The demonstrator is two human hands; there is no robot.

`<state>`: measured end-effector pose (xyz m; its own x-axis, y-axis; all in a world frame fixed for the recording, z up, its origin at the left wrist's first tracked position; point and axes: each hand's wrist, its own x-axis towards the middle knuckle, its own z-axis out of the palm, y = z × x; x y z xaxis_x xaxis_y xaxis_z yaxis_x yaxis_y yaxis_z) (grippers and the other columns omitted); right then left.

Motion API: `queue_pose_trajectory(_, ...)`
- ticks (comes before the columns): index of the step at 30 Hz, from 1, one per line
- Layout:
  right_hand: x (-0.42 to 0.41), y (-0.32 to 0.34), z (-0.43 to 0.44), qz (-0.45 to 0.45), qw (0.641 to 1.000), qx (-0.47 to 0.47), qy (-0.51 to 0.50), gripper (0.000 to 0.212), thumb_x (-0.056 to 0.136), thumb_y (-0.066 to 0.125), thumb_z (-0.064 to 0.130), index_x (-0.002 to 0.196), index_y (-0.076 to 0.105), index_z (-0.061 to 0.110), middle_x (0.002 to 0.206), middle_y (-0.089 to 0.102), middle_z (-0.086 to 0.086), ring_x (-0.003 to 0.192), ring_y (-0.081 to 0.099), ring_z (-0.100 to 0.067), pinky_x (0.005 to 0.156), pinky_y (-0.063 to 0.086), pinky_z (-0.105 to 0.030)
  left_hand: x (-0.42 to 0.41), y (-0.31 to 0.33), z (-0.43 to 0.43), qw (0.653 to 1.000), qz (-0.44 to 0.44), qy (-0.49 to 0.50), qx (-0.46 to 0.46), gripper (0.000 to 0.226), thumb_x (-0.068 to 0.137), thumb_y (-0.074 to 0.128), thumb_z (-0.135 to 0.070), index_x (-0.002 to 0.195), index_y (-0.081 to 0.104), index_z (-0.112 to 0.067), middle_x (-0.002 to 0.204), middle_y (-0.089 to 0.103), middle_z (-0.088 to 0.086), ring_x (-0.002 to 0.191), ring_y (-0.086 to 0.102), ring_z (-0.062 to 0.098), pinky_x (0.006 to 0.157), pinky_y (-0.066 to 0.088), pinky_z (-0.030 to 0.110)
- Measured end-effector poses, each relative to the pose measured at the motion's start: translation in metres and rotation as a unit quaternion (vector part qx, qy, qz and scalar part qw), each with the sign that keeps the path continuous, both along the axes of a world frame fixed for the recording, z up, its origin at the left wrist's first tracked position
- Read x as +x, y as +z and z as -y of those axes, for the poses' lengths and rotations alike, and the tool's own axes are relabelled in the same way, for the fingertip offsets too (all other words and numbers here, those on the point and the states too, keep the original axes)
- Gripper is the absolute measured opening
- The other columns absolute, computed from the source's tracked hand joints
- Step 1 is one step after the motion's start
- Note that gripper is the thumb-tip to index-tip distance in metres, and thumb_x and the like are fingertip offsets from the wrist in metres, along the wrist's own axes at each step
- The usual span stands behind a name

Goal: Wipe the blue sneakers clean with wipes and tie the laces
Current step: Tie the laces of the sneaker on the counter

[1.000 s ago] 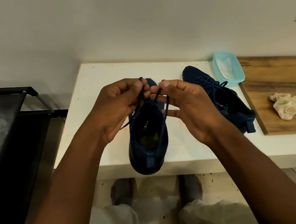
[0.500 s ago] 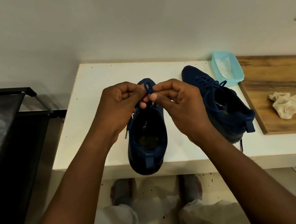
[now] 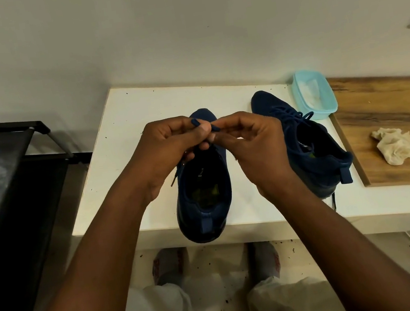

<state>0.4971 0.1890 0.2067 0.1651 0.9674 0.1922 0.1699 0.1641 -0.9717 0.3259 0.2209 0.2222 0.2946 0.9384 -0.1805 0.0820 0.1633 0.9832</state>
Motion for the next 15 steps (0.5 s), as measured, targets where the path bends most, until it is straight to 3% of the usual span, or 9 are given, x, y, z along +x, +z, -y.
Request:
queue_pose_trajectory(3,0.001,0.0,0.0,0.025,1.0,0.012,0.008,0.015,0.085,0.074,-0.001,0.096,0.079,0.008,0.097,0.075,-0.003,0.092,0.071,-0.015,0.081,0.057,-0.023,0.0,-0.001,-0.001,0.995,0.065,0.013,-0.074,0.018,0.096,0.067,-0.022,0.106,0.076,-0.01,0.093,0.076,0.007,0.085,0.072,0.013,0.076,0.053,0.024)
queue_pose_trajectory(7,-0.001,-0.003,0.001,-0.028,0.999,-0.033,0.027,0.013,0.086,0.069,-0.008,0.092,0.074,0.001,0.105,0.073,-0.009,0.097,0.072,-0.016,0.084,0.058,-0.026,0.0,-0.003,-0.002,0.997,0.057,0.023,-0.04,0.011,0.086,0.076,-0.008,0.097,0.079,-0.01,0.092,0.077,0.005,0.085,0.073,0.014,0.076,0.056,0.024)
queue_pose_trajectory(11,0.002,-0.001,0.0,-0.073,0.99,-0.113,0.041,0.025,0.087,0.063,-0.011,0.101,0.064,0.01,0.103,0.075,-0.007,0.096,0.073,-0.021,0.085,0.059,-0.034,-0.007,-0.002,-0.005,0.993,-0.057,0.005,0.101,0.016,0.079,0.083,-0.004,0.092,0.08,-0.011,0.088,0.078,0.003,0.086,0.075,0.017,0.082,0.061,0.029)
queue_pose_trajectory(15,0.002,0.004,-0.002,-0.111,0.977,-0.175,0.046,0.022,0.091,0.056,0.004,0.107,0.071,0.006,0.1,0.076,-0.008,0.096,0.072,-0.024,0.087,0.055,-0.036,-0.01,-0.007,-0.007,0.942,-0.172,0.036,0.284,0.018,0.078,0.08,0.003,0.085,0.077,-0.013,0.093,0.075,-0.007,0.087,0.072,0.008,0.085,0.06,0.03)
